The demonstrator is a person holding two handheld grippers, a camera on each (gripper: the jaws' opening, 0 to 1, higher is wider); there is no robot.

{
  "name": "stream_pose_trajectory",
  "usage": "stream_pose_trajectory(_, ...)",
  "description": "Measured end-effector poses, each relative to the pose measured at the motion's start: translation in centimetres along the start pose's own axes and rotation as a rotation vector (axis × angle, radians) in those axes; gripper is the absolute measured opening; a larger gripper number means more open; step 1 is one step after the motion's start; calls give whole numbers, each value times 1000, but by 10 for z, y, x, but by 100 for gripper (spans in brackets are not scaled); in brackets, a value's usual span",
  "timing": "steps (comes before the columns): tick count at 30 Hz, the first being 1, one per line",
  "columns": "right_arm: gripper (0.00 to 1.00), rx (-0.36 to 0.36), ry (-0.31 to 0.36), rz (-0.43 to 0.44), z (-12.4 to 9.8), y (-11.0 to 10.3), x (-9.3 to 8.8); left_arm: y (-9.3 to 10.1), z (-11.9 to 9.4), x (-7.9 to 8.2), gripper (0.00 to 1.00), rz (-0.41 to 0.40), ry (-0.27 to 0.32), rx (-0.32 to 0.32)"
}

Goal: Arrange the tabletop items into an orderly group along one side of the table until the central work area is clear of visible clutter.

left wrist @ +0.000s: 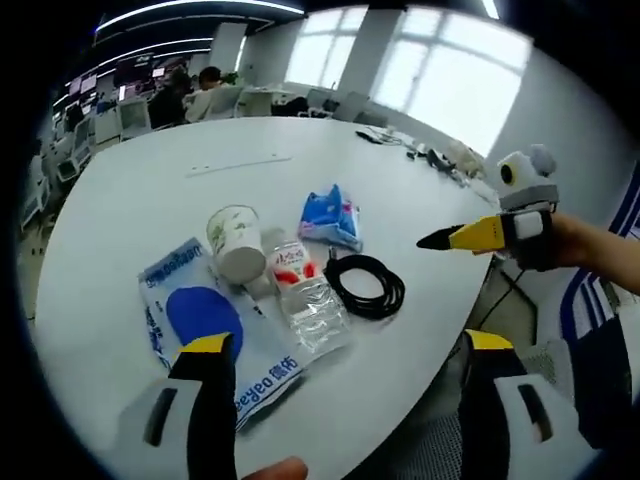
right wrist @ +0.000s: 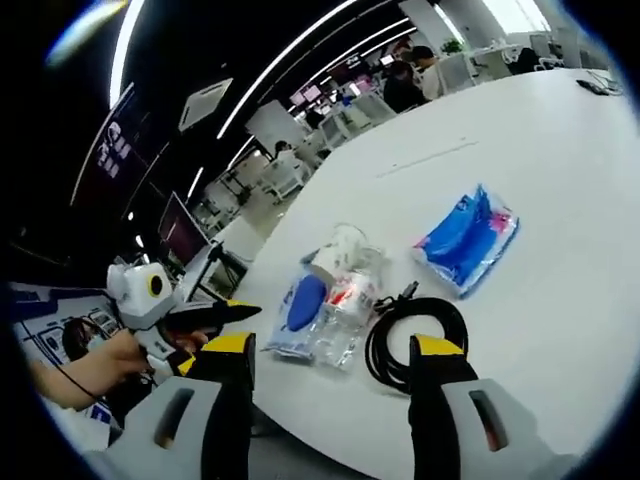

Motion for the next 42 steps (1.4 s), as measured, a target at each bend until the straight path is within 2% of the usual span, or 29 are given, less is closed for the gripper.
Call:
stream_pose_trajectory(7, 58, -4, 11, 51, 3, 4, 4, -6, 8, 0, 93, -19, -6, 18)
stream_pose_trajectory(18, 57, 14, 0, 61, 15, -2, 5, -8, 19, 1, 91, -39, -22, 6)
stream_pose_trajectory(27, 56, 30, -54, 57, 24, -7, 0, -8, 29, 3, 90, -44, -37, -7)
stream_pose_trajectory(42, 53, 48, -73, 44, 41, -13, 3, -5, 39, 5, 89, -70, -39, -21)
Point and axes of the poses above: the point that each gripper's makers call its tool centre point, and the gripper's own axes: z roughly forward along the fingers, y roughly to its right, x roughly out of its top, the point moved 1 cm from there along -z, roughly backward along the fingers, and after that the axes turned 3 degrees about -x, right-handed, at the moved point
